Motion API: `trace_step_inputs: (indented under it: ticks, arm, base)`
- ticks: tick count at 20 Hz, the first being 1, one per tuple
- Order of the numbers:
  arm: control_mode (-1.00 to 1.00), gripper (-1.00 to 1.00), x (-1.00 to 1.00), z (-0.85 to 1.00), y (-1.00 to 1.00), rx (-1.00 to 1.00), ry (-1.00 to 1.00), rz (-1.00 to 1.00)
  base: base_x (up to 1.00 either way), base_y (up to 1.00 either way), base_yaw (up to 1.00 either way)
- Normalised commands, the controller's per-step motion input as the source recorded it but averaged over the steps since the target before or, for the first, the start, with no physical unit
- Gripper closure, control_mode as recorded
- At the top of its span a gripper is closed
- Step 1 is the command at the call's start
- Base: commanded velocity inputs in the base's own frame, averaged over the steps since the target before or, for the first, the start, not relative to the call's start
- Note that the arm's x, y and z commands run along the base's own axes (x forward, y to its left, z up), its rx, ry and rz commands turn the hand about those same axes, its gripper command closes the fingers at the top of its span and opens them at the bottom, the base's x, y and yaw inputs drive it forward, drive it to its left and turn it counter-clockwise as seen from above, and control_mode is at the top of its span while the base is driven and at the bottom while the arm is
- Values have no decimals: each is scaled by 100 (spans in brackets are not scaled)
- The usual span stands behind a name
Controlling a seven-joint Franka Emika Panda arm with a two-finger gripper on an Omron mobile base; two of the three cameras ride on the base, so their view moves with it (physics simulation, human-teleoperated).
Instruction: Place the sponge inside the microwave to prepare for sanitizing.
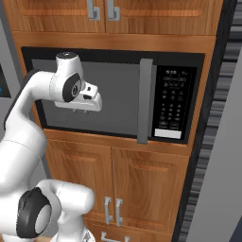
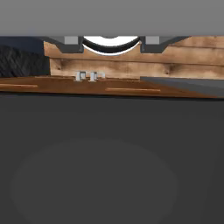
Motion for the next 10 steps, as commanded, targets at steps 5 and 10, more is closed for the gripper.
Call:
trace_step_inputs:
  ticks: [5, 10]
  arm:
    - [-100, -100, -2, 0, 0, -1, 2, 0]
    - [-100, -100, -12, -3, -35, -3, 0, -3]
  base:
    - [0, 0, 0]
    - [0, 0, 0]
